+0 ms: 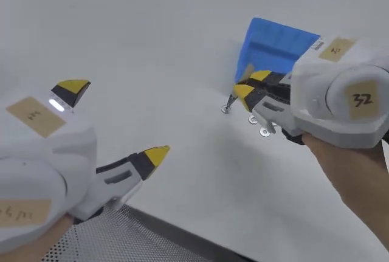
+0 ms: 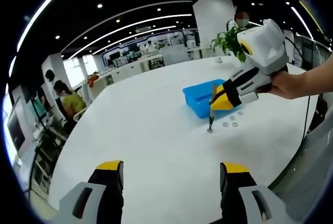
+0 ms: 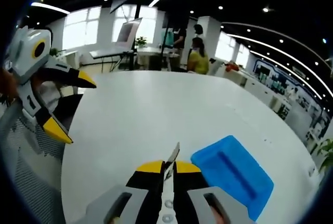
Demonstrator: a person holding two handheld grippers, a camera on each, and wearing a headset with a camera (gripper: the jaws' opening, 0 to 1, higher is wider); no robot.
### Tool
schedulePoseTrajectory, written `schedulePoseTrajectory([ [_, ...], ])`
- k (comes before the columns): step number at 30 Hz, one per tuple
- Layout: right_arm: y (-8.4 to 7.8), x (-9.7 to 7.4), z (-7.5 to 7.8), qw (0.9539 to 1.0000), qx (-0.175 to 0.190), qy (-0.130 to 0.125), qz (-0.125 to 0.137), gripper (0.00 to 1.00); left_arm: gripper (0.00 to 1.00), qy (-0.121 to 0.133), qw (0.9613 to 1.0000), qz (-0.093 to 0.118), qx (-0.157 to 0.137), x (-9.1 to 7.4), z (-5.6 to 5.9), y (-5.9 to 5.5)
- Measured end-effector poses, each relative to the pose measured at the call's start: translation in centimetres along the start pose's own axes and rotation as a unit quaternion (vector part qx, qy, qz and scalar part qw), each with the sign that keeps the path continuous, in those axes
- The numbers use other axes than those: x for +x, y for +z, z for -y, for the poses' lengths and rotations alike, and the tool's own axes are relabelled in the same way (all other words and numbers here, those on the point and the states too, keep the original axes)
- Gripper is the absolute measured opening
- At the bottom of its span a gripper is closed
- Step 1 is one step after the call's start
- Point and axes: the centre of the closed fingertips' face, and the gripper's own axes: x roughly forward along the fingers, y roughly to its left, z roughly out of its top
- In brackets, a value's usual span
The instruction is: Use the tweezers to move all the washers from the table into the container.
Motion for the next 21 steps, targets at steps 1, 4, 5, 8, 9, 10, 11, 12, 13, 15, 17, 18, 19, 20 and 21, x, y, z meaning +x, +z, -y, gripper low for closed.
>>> schedulePoseTrajectory([
  [1,0.02,0.01,-0.07,1.0,0.003,0.002,0.001,0.02,0.77,0.0,1.0,0.0,0.001,0.01,0.0,-0.03],
  [4,-0.17,0.25,-0.26,0.9999,0.008,0.005,-0.005,0.02,0.77,0.0,1.0,-0.004,0.002,0.06,-0.05,-0.19],
  [5,-0.28,0.35,-0.23,0.9999,0.006,0.003,-0.009,0.02,0.77,0.0,1.0,-0.004,0.003,0.06,-0.05,-0.21],
  [8,-0.58,0.53,-0.15,0.9999,-0.004,0.002,-0.017,0.03,0.77,0.0,1.0,-0.005,0.003,0.07,-0.1,-0.28],
  [9,-0.43,0.51,-0.19,0.9999,0.001,0.006,-0.013,0.02,0.76,0.0,1.0,-0.005,0.003,0.07,-0.1,-0.28],
  [10,-0.39,0.56,-0.24,0.9999,0.005,0.01,-0.012,0.02,0.76,0.0,1.0,-0.004,0.003,0.08,-0.08,-0.27],
  [11,-0.34,0.63,-0.38,0.9998,0.011,0.016,-0.011,0.02,0.76,0.0,1.0,-0.005,0.003,0.08,-0.07,-0.29],
  [12,-0.31,0.65,-0.37,0.9997,0.013,0.017,-0.011,0.02,0.76,0.0,1.0,-0.005,0.005,0.09,-0.08,-0.32],
  [13,-0.3,0.68,-0.43,0.9997,0.014,0.018,-0.01,0.02,0.76,0.0,1.0,-0.006,0.005,0.09,-0.08,-0.36],
  [15,-0.24,0.73,-0.54,0.9995,0.017,0.022,-0.012,0.02,0.76,0.0,1.0,-0.008,0.006,0.1,-0.1,-0.41],
  [17,-0.25,0.7,-0.55,0.9994,0.019,0.024,-0.014,0.01,0.75,0.0,1.0,-0.007,0.005,0.1,-0.09,-0.42],
  [18,-0.22,0.69,-0.58,0.9992,0.025,0.029,-0.015,0.01,0.75,0.0,1.0,-0.007,0.005,0.09,-0.1,-0.42],
  [19,-0.23,0.68,-0.46,0.9991,0.027,0.028,-0.017,0.01,0.75,0.0,1.0,-0.007,0.005,0.11,-0.12,-0.45],
  [20,-0.26,0.65,-0.36,0.999,0.03,0.028,-0.018,0.01,0.75,0.0,1.0,-0.007,0.005,0.12,-0.12,-0.46],
  [21,-0.31,0.57,-0.24,0.9987,0.036,0.03,-0.019,0.01,0.75,0.0,1.0,-0.006,0.004,0.12,-0.11,-0.46],
])
